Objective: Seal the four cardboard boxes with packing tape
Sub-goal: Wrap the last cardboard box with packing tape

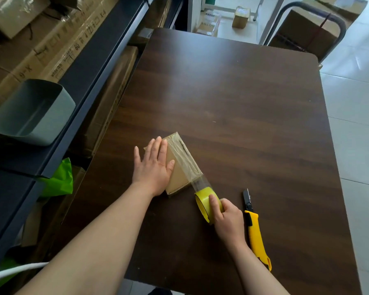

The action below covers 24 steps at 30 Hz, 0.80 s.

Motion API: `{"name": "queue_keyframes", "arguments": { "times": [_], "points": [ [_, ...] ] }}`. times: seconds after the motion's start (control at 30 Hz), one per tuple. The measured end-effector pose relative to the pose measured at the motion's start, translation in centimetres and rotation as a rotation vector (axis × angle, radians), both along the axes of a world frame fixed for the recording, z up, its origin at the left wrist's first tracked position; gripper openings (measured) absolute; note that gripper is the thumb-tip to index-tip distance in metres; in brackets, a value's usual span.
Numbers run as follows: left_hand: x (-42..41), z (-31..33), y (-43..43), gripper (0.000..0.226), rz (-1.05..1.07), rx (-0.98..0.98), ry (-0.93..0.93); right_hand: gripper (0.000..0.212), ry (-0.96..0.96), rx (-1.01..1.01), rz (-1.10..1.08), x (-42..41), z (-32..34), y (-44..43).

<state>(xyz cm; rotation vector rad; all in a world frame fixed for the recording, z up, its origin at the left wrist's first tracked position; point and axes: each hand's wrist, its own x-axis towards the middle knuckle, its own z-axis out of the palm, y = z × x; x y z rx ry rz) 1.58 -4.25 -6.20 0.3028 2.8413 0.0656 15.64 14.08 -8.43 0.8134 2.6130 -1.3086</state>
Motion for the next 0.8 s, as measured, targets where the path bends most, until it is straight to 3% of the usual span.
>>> {"name": "queue_keyframes", "arguments": {
  "times": [0.2, 0.43, 0.5, 0.63, 0.7, 0.8],
  "points": [
    [0.0, -0.1, 0.0, 0.064, -0.011, -0.011, -0.016, 0.057, -0.100, -0.027, 0.026, 0.2, -0.2, -0.2],
    [0.5, -0.1, 0.1, 0.065, 0.025, -0.034, 0.049, 0.045, -0.122, -0.167, 0.102, -0.2, 1.2, -0.2],
    [1.8, 0.3, 0.3, 0.066, 0.137, 0.058, 0.119, 0.042, -0.092, -0.203, 0.074, 0.1, 1.3, -0.1],
    [6.8, 2.5, 1.5, 0.047, 0.530, 0.482, 0.236, 0.032, -0.074, -0.241, 0.077, 0.5, 1.6, 0.0],
    [9.5, 3.2, 2.3, 0.026, 0.723, 0.675, 0.072, 0.026, -0.067, -0.256, 0.081, 0.3, 1.9, 0.2],
    [11.8, 2.4, 4.3, 0.023, 0.814, 0.831, -0.232, 0.023, -0.069, -0.265, 0.094, 0.3, 2.1, 0.5]
  ]
}}
